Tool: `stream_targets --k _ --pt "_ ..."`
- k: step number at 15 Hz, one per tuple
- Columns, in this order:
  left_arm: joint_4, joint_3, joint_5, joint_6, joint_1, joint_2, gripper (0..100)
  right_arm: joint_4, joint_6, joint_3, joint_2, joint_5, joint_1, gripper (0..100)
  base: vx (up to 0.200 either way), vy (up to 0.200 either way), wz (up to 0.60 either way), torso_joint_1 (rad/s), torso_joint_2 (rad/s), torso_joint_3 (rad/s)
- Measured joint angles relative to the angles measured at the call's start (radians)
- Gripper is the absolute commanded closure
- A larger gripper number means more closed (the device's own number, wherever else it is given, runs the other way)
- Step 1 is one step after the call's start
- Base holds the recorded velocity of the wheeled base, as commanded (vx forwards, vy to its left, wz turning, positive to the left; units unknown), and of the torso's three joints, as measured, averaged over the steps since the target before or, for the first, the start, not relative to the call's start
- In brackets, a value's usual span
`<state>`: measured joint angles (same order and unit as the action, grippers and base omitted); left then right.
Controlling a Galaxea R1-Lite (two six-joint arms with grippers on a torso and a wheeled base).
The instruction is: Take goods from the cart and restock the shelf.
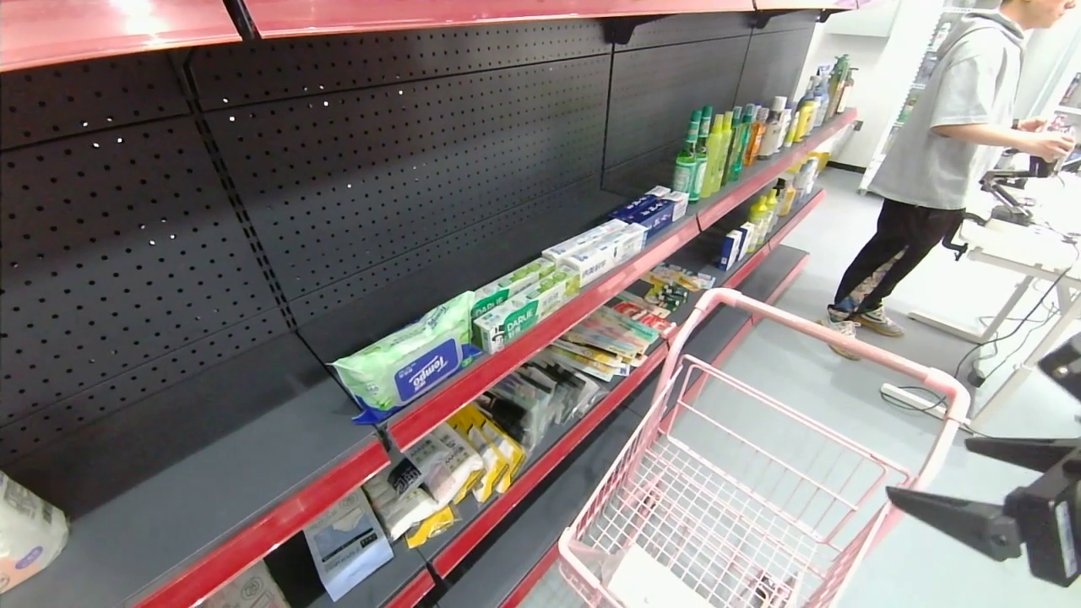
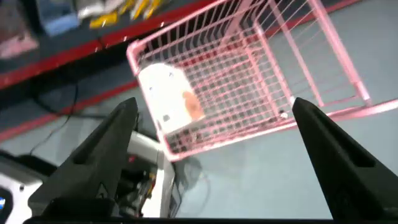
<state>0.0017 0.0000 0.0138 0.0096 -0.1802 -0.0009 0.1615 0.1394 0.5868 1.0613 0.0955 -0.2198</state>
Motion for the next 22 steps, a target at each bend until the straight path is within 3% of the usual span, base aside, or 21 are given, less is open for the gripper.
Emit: stream_targets --k 3,9,15,22 --pt "0.0 0.0 0.003 -0.002 0.001 0.0 0 -0.003 -0.002 -0.021 0.098 -0.004 -0.088 0 0.0 0.0 0.0 0.0 0.0 0.0" --pt "0.001 0.0 0.003 -0.002 0.0 0.0 0 -0.013 0.07 -0.013 0.289 0.005 -0.117 0 0.0 0.0 0.0 0.0 0.0 0.0" --pt "0.001 0.0 0.003 -0.002 -0.001 0.0 0 -0.257 0.079 0.015 0.59 0.006 -0.22 0 0.0 0.0 0.0 0.0 0.0 0.0" --pt "0.001 0.0 0.003 -0.002 0.0 0.0 0 -0.304 0.081 0.108 0.897 -0.003 -0.29 0 0.0 0.0 0.0 -0.058 0.13 0.072"
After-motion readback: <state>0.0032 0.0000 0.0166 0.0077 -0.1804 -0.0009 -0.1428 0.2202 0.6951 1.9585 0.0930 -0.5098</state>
